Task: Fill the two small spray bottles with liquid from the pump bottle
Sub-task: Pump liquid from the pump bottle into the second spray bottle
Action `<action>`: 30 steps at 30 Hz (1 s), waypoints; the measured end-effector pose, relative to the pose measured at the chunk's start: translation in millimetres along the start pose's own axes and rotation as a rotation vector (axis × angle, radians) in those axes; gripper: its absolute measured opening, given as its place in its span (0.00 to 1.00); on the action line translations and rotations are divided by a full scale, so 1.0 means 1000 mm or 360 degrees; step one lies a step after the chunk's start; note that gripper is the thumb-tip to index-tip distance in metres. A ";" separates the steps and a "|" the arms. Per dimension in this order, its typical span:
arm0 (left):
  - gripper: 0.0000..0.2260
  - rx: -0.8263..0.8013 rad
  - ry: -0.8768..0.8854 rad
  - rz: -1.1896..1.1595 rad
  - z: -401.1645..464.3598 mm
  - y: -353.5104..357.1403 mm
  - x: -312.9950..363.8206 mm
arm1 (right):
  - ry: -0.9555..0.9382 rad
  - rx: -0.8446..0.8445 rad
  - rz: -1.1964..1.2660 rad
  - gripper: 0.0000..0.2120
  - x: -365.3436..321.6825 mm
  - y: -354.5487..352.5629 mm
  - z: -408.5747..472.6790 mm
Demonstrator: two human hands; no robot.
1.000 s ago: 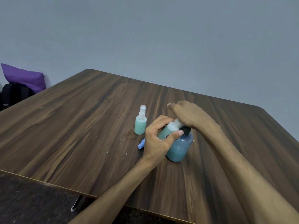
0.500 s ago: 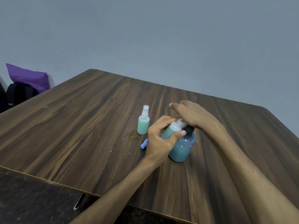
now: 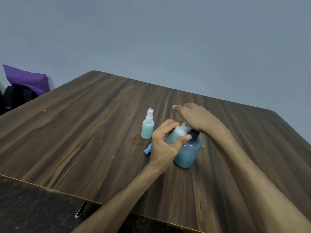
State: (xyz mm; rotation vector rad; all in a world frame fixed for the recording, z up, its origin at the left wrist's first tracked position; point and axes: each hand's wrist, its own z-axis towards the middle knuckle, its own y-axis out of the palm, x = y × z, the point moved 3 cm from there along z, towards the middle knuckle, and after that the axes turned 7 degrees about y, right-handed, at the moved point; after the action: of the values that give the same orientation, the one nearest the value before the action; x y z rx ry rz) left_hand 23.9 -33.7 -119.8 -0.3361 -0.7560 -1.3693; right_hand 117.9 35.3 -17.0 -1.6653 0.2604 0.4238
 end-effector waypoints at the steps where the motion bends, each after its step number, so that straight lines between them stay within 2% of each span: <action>1: 0.09 0.0005 0.0001 0.0004 0.000 0.000 0.000 | -0.0001 0.0002 0.0007 0.23 0.000 -0.001 0.001; 30: 0.09 0.0015 0.0001 0.0010 0.000 0.002 -0.001 | 0.0005 0.0016 -0.0064 0.24 0.006 -0.004 0.007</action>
State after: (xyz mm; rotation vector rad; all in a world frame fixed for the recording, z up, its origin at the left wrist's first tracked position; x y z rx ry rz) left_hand 25.7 -32.1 -120.1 -0.3307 -0.7602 -1.3596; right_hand 124.4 42.8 -16.6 -1.6589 0.2311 0.3891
